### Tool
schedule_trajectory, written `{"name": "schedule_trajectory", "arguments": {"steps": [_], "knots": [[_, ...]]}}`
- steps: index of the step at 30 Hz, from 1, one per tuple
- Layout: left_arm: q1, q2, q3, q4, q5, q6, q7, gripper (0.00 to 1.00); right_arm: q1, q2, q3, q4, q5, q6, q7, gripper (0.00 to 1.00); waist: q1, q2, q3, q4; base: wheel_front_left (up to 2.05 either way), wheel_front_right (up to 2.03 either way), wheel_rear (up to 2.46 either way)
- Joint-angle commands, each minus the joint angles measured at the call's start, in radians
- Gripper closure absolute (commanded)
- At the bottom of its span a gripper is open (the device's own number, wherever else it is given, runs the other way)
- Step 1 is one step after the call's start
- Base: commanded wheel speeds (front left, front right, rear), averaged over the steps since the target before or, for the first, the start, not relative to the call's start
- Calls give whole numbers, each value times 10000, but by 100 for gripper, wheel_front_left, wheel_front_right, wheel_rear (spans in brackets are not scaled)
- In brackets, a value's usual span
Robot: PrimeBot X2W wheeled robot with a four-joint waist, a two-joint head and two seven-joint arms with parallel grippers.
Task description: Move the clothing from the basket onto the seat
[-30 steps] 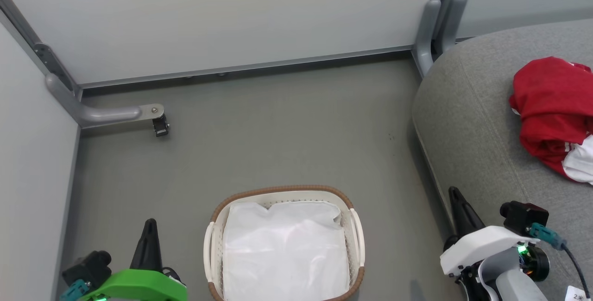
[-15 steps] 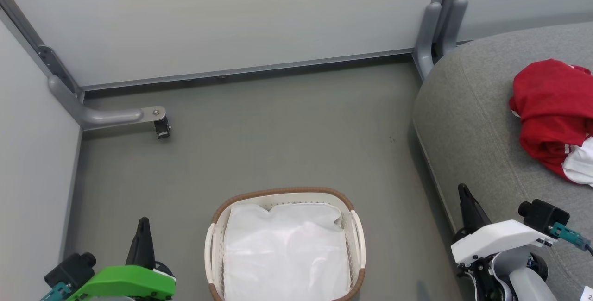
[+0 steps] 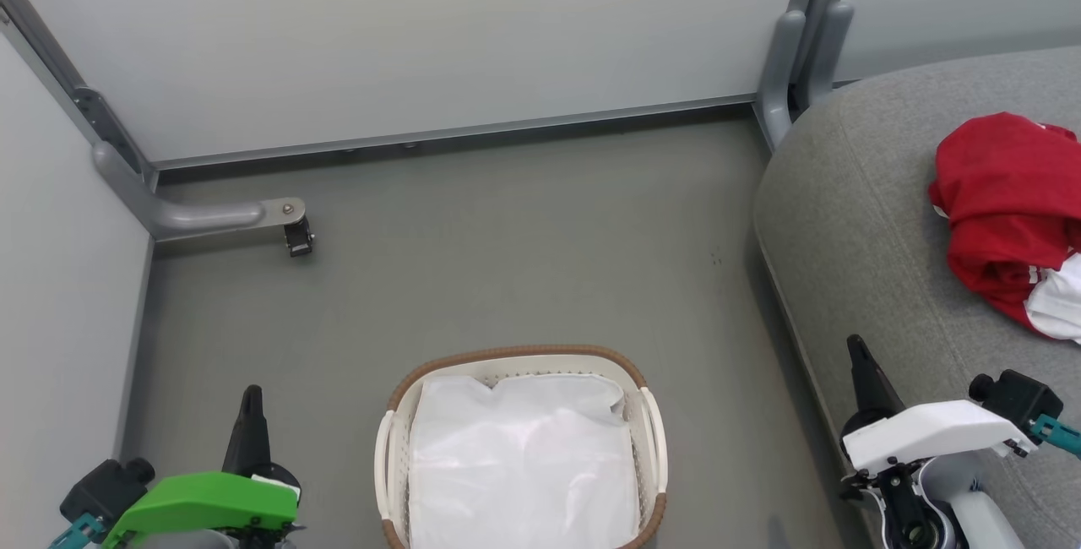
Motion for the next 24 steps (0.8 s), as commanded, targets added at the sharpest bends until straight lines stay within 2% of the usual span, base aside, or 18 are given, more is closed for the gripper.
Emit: {"name": "schedule_trajectory", "arguments": {"steps": [1,24], "knots": [[-295,44,75,-158,-307,-49,79,100,-9,-48,-69,-182,327,-4,88,100,0,0,-9,3,0,0,0],[-428,58,356,-415,-2574,-72,738,100,139,-64,-417,-559,2830,-6,739,100,0,0,-151,49,0,0,0]]}}
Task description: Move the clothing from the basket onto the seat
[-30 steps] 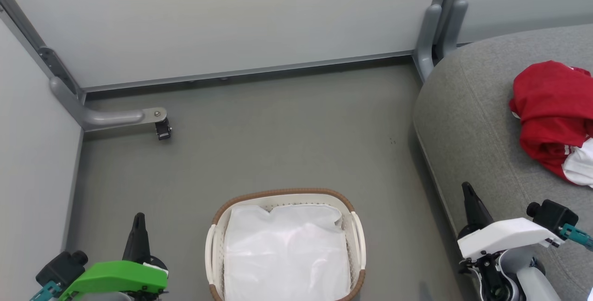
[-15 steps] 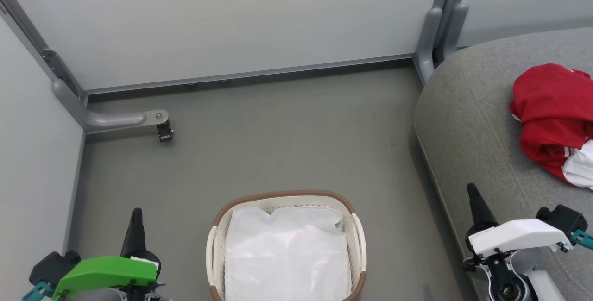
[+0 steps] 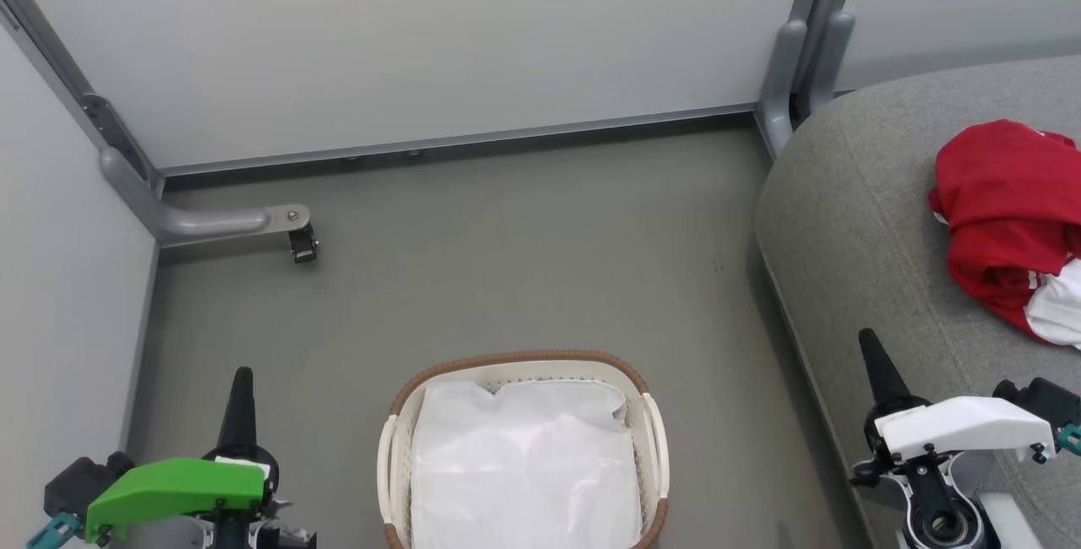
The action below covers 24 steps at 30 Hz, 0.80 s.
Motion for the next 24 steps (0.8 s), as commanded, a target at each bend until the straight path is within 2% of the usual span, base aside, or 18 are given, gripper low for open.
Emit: {"name": "schedule_trajectory", "arguments": {"steps": [1,24], "knots": [[-209,57,60,-120,-280,-62,77,100,64,-49,-63,-150,274,-6,78,100,0,0,-10,4,0,0,0],[-341,68,280,-317,-2110,-85,618,100,177,-65,-342,-450,2305,-5,614,100,0,0,-151,50,0,0,0]]}}
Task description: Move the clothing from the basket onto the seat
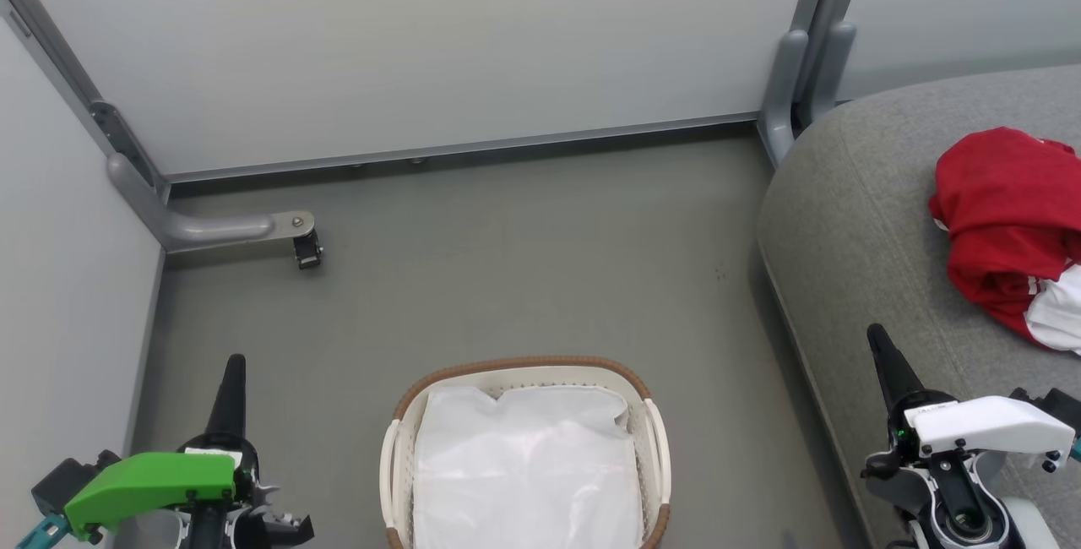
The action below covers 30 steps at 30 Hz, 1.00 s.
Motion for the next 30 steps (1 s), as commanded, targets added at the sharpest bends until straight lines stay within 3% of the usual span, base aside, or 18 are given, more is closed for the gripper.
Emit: {"name": "schedule_trajectory", "arguments": {"steps": [1,30], "knots": [[-232,59,32,-70,-247,-80,81,100,85,-58,-51,-115,244,-2,89,100,0,0,-9,4,0,0,0],[-333,72,277,-279,-2115,-87,616,100,205,-73,-337,-411,2300,-3,624,100,0,0,-187,61,0,0,0]]}}
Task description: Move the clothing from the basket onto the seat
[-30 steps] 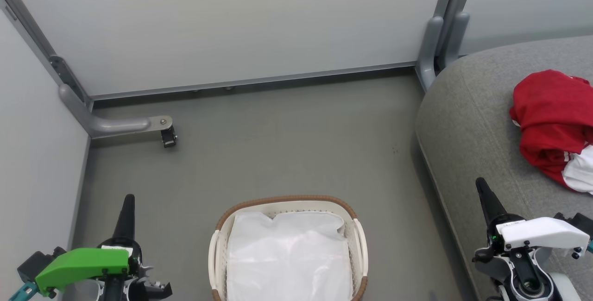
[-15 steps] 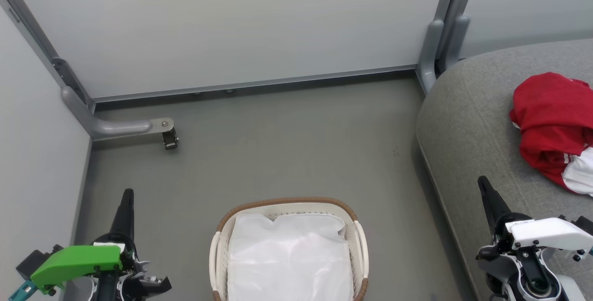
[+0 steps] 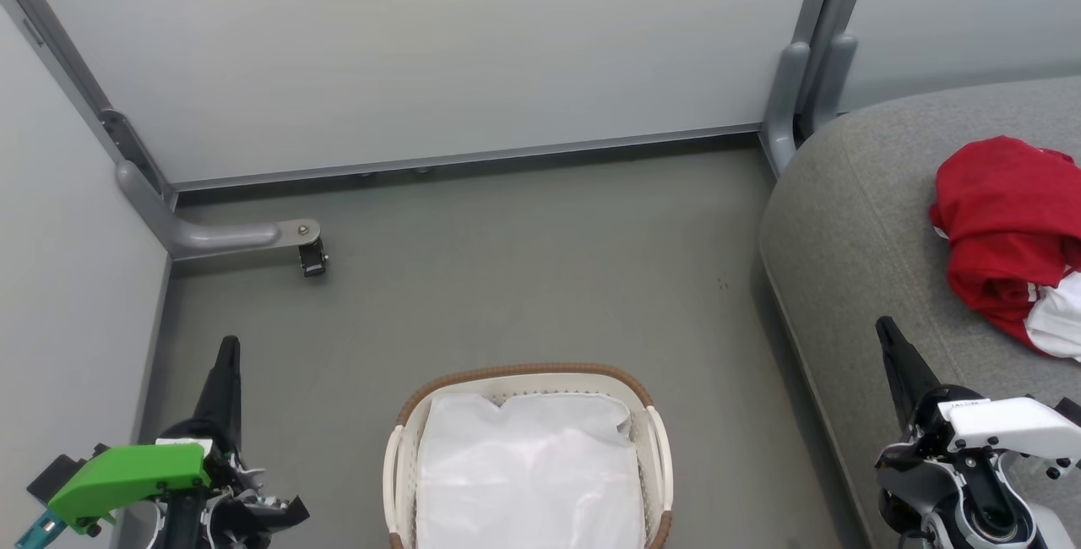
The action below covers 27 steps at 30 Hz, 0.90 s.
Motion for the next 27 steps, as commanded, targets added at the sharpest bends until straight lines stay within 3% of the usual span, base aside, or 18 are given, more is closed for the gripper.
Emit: {"name": "schedule_trajectory", "arguments": {"steps": [1,27], "knots": [[-171,65,51,-49,-178,-57,47,100,109,-62,-44,-68,168,-3,46,100,0,0,-8,3,0,0,0],[-143,65,41,-38,-149,-56,45,100,108,-61,-37,-57,143,-3,51,100,0,0,-9,3,0,0,0]]}}
